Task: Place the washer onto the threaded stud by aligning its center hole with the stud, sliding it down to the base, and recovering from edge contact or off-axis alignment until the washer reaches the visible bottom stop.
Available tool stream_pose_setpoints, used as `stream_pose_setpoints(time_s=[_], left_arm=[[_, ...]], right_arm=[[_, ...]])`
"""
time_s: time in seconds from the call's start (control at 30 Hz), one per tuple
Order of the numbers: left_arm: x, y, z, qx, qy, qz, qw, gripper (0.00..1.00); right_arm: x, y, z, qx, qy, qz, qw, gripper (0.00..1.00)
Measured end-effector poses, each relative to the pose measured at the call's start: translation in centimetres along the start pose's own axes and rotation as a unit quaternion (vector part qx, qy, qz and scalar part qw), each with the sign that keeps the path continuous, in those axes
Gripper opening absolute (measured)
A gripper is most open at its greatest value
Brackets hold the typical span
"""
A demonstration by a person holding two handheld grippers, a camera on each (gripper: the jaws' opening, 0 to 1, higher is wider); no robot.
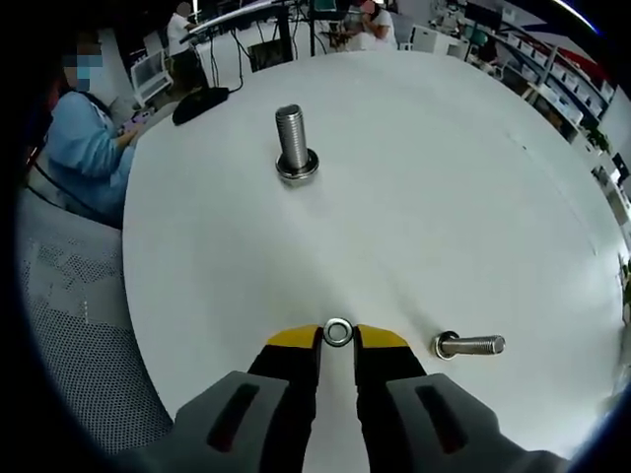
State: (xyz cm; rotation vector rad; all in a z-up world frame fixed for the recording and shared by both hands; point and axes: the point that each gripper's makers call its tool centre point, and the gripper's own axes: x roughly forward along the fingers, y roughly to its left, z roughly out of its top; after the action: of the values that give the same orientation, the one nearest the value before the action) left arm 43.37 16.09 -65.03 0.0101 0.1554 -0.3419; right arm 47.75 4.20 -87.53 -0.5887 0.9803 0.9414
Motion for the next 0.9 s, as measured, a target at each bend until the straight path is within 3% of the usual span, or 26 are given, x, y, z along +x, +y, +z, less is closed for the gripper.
stream_pose_setpoints(time_s=[0.9], left_arm=[[-0.08,0.11,0.13,0.000,-0.002,0.001,1.0000,0.20]], right_arm=[[-0.02,0.09,-0.02,-0.020,0.014,-0.005,0.9997,0.14]])
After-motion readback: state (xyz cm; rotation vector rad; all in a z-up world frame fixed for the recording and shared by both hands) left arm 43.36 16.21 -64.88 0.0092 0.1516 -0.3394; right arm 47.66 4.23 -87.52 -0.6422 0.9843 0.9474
